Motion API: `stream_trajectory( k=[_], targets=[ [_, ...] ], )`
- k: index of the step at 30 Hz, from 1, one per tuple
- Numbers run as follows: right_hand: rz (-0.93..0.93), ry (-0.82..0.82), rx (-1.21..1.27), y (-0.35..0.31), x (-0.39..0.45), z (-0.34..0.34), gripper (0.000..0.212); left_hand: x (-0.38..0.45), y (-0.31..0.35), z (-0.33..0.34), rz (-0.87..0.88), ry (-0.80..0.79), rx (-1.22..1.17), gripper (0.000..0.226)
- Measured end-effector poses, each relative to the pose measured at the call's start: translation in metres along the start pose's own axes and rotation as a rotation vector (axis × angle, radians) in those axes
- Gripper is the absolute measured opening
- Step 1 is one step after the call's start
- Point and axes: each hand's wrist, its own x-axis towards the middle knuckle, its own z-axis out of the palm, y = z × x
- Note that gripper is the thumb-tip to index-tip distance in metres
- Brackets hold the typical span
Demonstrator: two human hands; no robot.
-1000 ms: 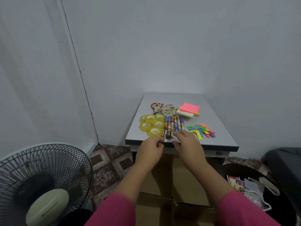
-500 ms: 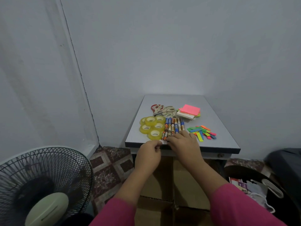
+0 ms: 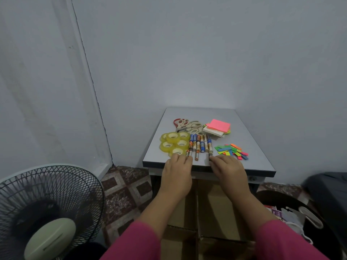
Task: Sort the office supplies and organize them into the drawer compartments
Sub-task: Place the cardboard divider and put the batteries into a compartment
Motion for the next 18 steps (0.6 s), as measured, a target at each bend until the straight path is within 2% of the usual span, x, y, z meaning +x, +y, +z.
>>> stream_trajectory(
  k=[4,9,18],
  targets=[
    [0.082,-0.065,0.114,0.000,0.003,-0.001,0.022,0.002,0.008,-0.001,-0.090,-0.014,0.019,0.043],
    [0.320,-0.116,0.256,-0.004,0.006,0.000,0.026,0.004,0.008,0.001,-0.129,-0.046,0.028,0.044],
    [0.453,-0.221,0.146,-0.018,0.016,0.012,0.026,0.007,0.010,0.003,-0.136,-0.045,0.021,0.038]
  ],
)
